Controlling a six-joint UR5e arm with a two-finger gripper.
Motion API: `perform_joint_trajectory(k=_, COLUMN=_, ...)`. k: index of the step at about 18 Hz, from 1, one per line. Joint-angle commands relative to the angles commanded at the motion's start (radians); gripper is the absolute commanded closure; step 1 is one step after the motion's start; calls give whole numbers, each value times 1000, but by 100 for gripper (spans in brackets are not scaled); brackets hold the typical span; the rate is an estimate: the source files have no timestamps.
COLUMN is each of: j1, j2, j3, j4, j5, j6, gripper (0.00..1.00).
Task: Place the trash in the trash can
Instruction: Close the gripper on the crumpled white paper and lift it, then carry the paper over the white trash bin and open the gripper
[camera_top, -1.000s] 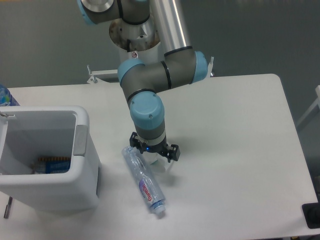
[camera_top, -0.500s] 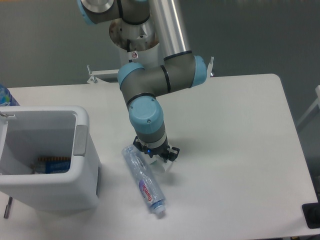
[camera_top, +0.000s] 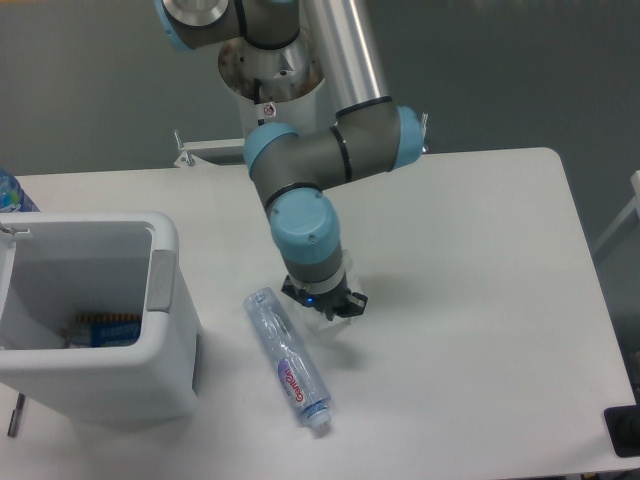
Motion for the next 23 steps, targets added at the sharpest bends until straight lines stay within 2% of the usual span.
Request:
perform_joint_trajectory(k=7, j1=34, j2=47, j3=26, j4=-5, j5=-8, j6=14, gripper=100)
perform_joint_trajectory(k=9, j1=43, j2=63, j3=70, j4=-5, j5=-23, j6=6, gripper=100)
perform_joint_trajectory(k=11, j1=58, j2=65, j3=132, j4=-5, j5=-98, j6=-15, gripper=100)
perform_joint_trajectory(k=15, j1=109, j2=95, j3=213, j4=3, j5=-289, j6=-223, gripper=100)
perform_joint_trajectory(k=17, j1=124, j2=100, j3=253, j4=3, j5=-368, j6=-282, gripper=100)
perform_joint_trajectory(k=23, j1=115, j2=118, j3=325, j4=6, j5=-486, j6=-486, gripper=100)
